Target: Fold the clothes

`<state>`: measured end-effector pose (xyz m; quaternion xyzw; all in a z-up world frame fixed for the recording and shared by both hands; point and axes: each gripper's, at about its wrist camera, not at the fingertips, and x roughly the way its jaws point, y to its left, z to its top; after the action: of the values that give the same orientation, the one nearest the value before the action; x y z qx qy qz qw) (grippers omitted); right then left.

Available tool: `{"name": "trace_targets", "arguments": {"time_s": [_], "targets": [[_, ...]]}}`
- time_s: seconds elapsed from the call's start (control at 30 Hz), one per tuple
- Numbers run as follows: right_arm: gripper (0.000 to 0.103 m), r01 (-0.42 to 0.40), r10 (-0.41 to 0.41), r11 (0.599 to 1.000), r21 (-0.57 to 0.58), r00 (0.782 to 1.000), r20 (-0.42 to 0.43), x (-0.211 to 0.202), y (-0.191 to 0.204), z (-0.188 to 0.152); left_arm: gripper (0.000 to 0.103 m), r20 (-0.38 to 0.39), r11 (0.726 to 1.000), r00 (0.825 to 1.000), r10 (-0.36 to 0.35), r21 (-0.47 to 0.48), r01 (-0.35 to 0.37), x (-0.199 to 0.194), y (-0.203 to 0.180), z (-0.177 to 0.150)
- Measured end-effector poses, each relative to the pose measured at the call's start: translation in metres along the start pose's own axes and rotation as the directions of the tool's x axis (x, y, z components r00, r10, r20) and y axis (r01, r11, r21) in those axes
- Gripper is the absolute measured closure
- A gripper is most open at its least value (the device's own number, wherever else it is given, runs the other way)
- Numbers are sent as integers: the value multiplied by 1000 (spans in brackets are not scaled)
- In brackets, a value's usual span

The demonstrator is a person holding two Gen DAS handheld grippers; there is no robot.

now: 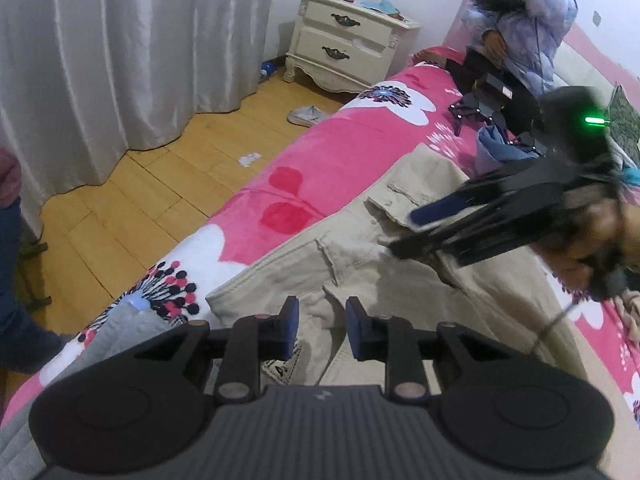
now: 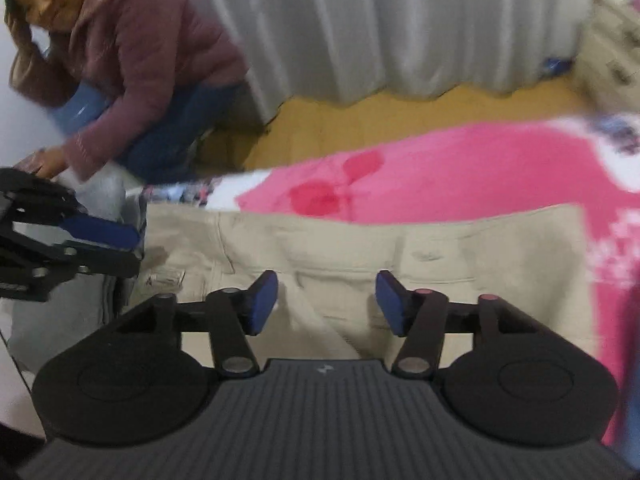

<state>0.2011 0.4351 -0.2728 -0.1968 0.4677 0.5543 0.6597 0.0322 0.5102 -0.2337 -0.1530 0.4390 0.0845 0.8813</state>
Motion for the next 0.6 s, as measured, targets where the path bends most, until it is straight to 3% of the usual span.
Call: {"name": "trace_targets", "arguments": {"time_s": [0.1,0.13,0.17,0.23,0.3,0.37,0.43,0.47,0.6], "targets": [[50,-70,74,997,38,990,-119,39,-14,4,78,-12,1000,1000,12,-2,-12,5,0,-1],[81,-75,81,996,45,986,-143,46,-12,2,78,-11,1000,1000,12,-9,-12,6,0,0],[94,-57,60,998,22,990,-130,42,-4,-1,78,-8,1000,1000,11,-18,-12,7,0,1],[100,0,-3,999,-50,998,-68,25,13,-2,78,15,999,1000,2,-35,-2,2,1,4],[100,160,-154,973,-168,987,46,-6,43,-10,78,41,998,999,-19,-64,22,-5,4,7],[95,295,-259,913,-280,953,159,-22,77,-29,78,54,993,998,-40,-110,46,-10,10,10],[91,390,-314,833,-394,918,244,-25,109,-53,78,53,987,997,-58,-148,66,-9,14,12],[84,404,-317,787,-466,913,256,-18,123,-66,78,49,986,997,-58,-151,64,-7,14,14],[81,389,-307,579,-716,918,251,21,159,-110,78,3,994,999,-45,-102,45,16,5,21]]}}
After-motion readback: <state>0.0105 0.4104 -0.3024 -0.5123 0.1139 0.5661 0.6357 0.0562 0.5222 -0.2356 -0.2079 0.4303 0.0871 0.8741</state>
